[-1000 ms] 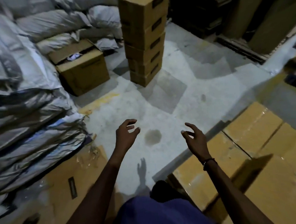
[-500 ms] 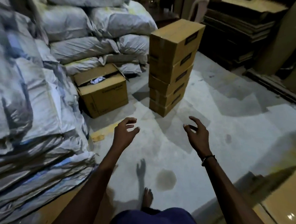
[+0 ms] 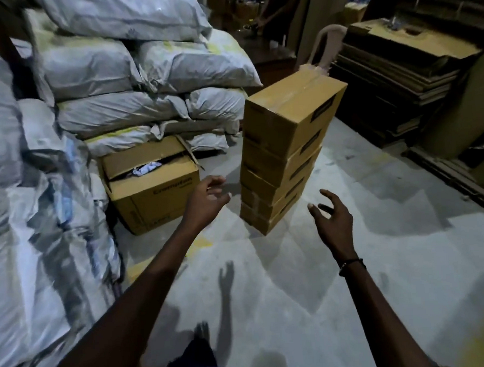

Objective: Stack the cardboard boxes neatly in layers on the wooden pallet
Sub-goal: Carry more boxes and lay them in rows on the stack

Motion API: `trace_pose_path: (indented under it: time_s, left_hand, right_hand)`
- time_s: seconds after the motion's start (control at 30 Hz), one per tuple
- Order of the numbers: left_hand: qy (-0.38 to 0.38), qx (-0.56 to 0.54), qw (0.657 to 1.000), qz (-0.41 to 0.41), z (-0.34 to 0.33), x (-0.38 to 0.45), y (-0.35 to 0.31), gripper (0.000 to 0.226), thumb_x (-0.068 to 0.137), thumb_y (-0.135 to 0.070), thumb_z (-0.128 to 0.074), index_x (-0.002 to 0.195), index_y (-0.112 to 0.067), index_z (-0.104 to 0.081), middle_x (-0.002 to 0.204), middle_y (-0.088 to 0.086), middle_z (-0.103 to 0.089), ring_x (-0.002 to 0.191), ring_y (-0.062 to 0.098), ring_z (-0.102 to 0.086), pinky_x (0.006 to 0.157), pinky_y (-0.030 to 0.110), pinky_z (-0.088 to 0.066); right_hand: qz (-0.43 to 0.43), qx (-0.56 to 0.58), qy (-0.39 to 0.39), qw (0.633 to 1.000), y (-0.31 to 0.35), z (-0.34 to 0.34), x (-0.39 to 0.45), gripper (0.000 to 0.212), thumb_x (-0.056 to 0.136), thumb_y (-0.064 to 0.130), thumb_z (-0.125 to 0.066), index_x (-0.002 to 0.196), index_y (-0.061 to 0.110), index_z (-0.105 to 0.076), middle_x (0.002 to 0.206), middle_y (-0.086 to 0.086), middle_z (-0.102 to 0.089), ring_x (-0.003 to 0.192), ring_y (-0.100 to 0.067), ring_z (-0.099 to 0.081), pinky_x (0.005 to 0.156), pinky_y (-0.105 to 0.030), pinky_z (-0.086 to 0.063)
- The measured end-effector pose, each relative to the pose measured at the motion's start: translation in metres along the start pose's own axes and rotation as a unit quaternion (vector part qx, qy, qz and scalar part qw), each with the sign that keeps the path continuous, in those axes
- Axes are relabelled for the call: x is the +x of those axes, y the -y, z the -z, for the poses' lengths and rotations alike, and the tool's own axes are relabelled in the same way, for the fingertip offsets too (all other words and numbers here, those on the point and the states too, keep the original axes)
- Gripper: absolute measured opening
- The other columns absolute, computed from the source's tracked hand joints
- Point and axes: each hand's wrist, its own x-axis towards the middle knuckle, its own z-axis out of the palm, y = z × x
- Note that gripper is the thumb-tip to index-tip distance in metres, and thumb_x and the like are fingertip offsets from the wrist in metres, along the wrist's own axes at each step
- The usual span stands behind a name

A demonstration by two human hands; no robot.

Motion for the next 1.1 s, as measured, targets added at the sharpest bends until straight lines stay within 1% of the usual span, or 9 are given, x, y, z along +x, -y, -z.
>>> trace_pose_path:
  time_s: [0.2, 0.37, 0.47, 0.6, 0.73, 0.83, 0.9, 0.97, 1.1]
  left_hand:
    - [0.016, 0.024, 0.998, -0.055, -0.006, 0.162, -0.016, 0.037, 0.087, -0.019, -0.08, 0.121, -0.024, -0.067, 0.116, -0.01, -0.068, 0.102, 0.001, -0.064, 0.091, 0.032, -0.056]
    - [0.069, 0.039, 0.991, -0.107, -0.014, 0.284, -0.034, 0.036, 0.087, -0.024, -0.081, 0.12, -0.029, -0.067, 0.122, -0.009, -0.068, 0.11, 0.008, -0.065, 0.091, 0.033, -0.056]
    - [0.103, 0.055, 0.983, -0.141, -0.025, 0.355, -0.054, 0.039, 0.087, -0.024, -0.08, 0.124, -0.024, -0.066, 0.124, -0.005, -0.066, 0.113, 0.013, -0.063, 0.088, 0.028, -0.054]
    - [0.147, 0.102, 0.971, -0.161, -0.046, 0.439, -0.069, 0.047, 0.085, -0.023, -0.083, 0.129, -0.022, -0.064, 0.133, -0.004, -0.063, 0.115, 0.013, -0.061, 0.075, 0.01, -0.045]
    - [0.196, 0.163, 0.946, -0.199, -0.075, 0.517, -0.073, 0.063, 0.081, -0.035, -0.086, 0.137, -0.023, -0.06, 0.14, -0.002, -0.06, 0.12, 0.019, -0.059, 0.085, 0.028, -0.047]
    - [0.232, 0.21, 0.923, -0.224, -0.104, 0.574, -0.074, 0.077, 0.077, -0.044, -0.088, 0.143, -0.021, -0.057, 0.146, 0.0, -0.057, 0.128, 0.02, -0.055, 0.096, 0.03, -0.044]
    - [0.253, 0.241, 0.907, -0.233, -0.127, 0.612, -0.075, 0.087, 0.072, -0.055, -0.088, 0.146, -0.025, -0.053, 0.151, -0.001, -0.052, 0.136, 0.019, -0.05, 0.107, 0.039, -0.045]
    - [0.272, 0.282, 0.89, -0.232, -0.149, 0.646, -0.075, 0.096, 0.067, -0.063, -0.087, 0.148, -0.028, -0.049, 0.156, 0.0, -0.047, 0.141, 0.021, -0.044, 0.111, 0.044, -0.043]
    - [0.311, 0.332, 0.866, -0.206, -0.196, 0.704, -0.075, 0.109, 0.06, -0.069, -0.088, 0.151, -0.031, -0.042, 0.157, 0.003, -0.042, 0.138, 0.026, -0.046, 0.109, 0.043, -0.043]
  right_hand:
    - [0.006, -0.024, -0.03, 0.999, 0.012, -0.044, 0.123, 0.055, 0.092, 0.034, -0.076, 0.142, 0.025, -0.054, 0.152, 0.004, -0.051, 0.119, -0.018, -0.063, 0.09, -0.031, -0.052]
    - [-0.002, -0.054, -0.061, 0.997, 0.025, -0.071, 0.21, 0.064, 0.09, 0.042, -0.076, 0.146, 0.026, -0.05, 0.154, 0.003, -0.048, 0.123, -0.022, -0.062, 0.095, -0.039, -0.054]
    - [-0.004, -0.076, -0.081, 0.994, 0.034, -0.081, 0.263, 0.067, 0.09, 0.047, -0.075, 0.147, 0.027, -0.048, 0.155, 0.004, -0.048, 0.124, -0.022, -0.061, 0.096, -0.041, -0.054]
    - [0.007, -0.105, -0.083, 0.991, 0.041, -0.085, 0.325, 0.063, 0.091, 0.043, -0.075, 0.145, 0.025, -0.048, 0.151, 0.004, -0.049, 0.125, -0.024, -0.059, 0.096, -0.034, -0.05]
    - [-0.009, -0.151, -0.057, 0.987, 0.035, -0.086, 0.397, 0.076, 0.087, 0.05, -0.078, 0.149, 0.024, -0.043, 0.156, 0.001, -0.044, 0.131, -0.027, -0.054, 0.098, -0.036, -0.048]
    - [-0.029, -0.177, -0.025, 0.984, 0.02, -0.09, 0.459, 0.1, 0.073, 0.077, -0.074, 0.153, 0.03, -0.037, 0.163, 0.002, -0.036, 0.143, -0.028, -0.044, 0.109, -0.052, -0.046]
    - [-0.046, -0.195, 0.003, 0.98, 0.006, -0.092, 0.502, 0.115, 0.061, 0.087, -0.073, 0.154, 0.034, -0.033, 0.167, -0.001, -0.027, 0.15, -0.027, -0.033, 0.115, -0.057, -0.04]
    - [-0.076, -0.23, 0.04, 0.969, 0.002, -0.095, 0.541, 0.122, 0.058, 0.079, -0.081, 0.158, 0.031, -0.03, 0.171, -0.003, -0.016, 0.154, -0.028, -0.025, 0.12, -0.053, -0.033]
    - [-0.117, -0.276, 0.081, 0.951, -0.011, -0.102, 0.609, 0.13, 0.052, 0.069, -0.089, 0.16, 0.028, -0.028, 0.172, -0.006, -0.007, 0.153, -0.032, -0.024, 0.118, -0.048, -0.035]
